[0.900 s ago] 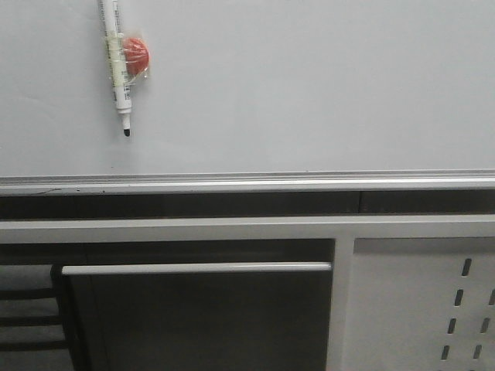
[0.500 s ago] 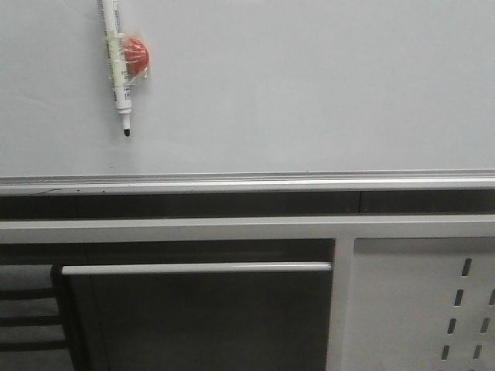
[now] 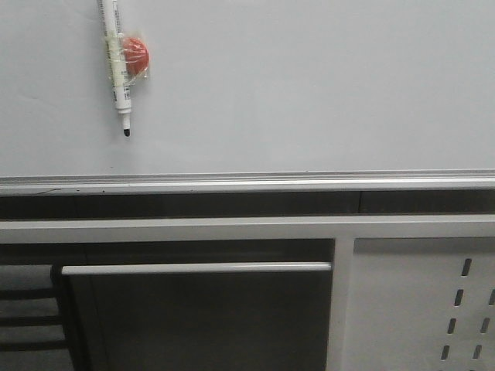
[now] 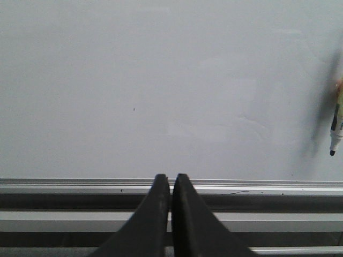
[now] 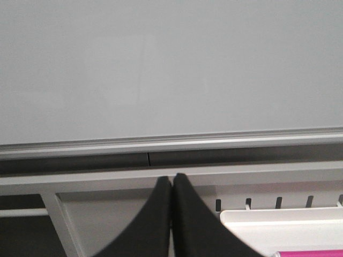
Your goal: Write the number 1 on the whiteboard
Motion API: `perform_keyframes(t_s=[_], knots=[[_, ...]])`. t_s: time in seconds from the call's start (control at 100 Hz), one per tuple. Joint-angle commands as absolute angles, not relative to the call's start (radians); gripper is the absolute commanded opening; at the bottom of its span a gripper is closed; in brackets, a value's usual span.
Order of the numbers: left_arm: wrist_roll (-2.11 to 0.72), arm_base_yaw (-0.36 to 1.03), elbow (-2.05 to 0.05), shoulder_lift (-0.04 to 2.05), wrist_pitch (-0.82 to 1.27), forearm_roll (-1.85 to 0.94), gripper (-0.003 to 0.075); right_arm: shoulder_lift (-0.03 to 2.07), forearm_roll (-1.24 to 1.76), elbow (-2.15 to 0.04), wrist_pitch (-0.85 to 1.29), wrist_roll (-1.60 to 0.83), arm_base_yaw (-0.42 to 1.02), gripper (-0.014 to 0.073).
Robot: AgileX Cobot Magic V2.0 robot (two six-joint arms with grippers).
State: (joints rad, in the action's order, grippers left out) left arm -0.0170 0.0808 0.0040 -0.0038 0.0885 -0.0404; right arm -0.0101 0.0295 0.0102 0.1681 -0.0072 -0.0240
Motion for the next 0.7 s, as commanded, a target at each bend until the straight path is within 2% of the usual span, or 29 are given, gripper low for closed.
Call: perform_keyframes(t_s=[0.0,0.33,0.59,0.69], knots=[[-0.008,0.080,0.044,-0.026,0.000,-0.052,-0.0020,-0.028,0.028,0.037,0.063,-0.015,-0.031,-0.0043],[-0.008,0.080,0.044,-0.026,-0.036,-0.354,-0.0020,-0.028,0.277,0.037,0.044,-0.015,-0.031,-0.0043],[-0.008,0.080,0.033,-0.026,-0.033,-0.722,-0.0020,-0.028,0.675,0.031,0.014,-0.015,-0.031,-0.0043],[-0.023,0.080,-0.010,-0.024,0.029,-0.721,-0.0020,-0.024,0.675,-0.015,0.086,-0.026,-0.031,-0.0043]])
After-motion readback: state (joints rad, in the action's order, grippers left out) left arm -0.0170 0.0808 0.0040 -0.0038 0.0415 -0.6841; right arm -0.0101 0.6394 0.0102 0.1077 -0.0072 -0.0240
